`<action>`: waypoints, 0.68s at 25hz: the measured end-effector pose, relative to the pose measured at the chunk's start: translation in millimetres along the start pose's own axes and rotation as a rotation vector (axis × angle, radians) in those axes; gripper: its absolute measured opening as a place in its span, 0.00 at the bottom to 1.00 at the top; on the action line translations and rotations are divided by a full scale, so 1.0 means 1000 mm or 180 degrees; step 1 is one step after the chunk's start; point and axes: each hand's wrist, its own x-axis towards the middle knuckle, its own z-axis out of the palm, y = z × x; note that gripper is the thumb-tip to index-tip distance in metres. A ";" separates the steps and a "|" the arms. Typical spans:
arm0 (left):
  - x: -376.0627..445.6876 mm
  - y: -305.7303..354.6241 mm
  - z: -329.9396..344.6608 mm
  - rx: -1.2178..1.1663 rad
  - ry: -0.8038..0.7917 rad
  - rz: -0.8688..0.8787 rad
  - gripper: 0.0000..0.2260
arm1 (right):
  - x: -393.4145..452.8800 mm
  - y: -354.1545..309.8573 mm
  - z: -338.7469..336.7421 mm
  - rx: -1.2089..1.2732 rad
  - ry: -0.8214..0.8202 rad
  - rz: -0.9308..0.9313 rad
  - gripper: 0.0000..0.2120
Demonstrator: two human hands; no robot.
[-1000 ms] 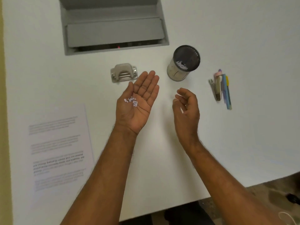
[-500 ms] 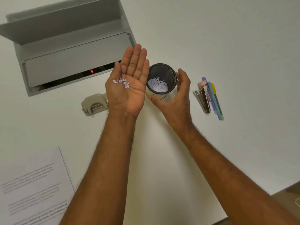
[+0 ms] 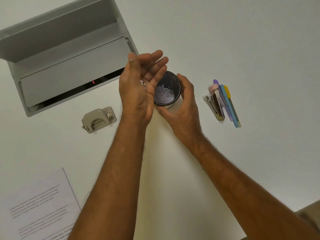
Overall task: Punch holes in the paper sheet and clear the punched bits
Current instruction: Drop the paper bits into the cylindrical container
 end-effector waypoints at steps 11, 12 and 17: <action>-0.009 -0.027 0.022 0.1697 0.0461 0.0835 0.29 | 0.003 0.009 0.000 0.0021 -0.0120 0.0047 0.44; -0.010 -0.029 0.022 0.1803 0.0439 0.0923 0.29 | 0.003 0.010 0.000 0.0043 -0.0144 0.0058 0.43; -0.005 -0.031 0.023 0.2302 0.0232 0.1421 0.14 | 0.006 0.012 -0.001 0.0228 -0.0223 0.0091 0.43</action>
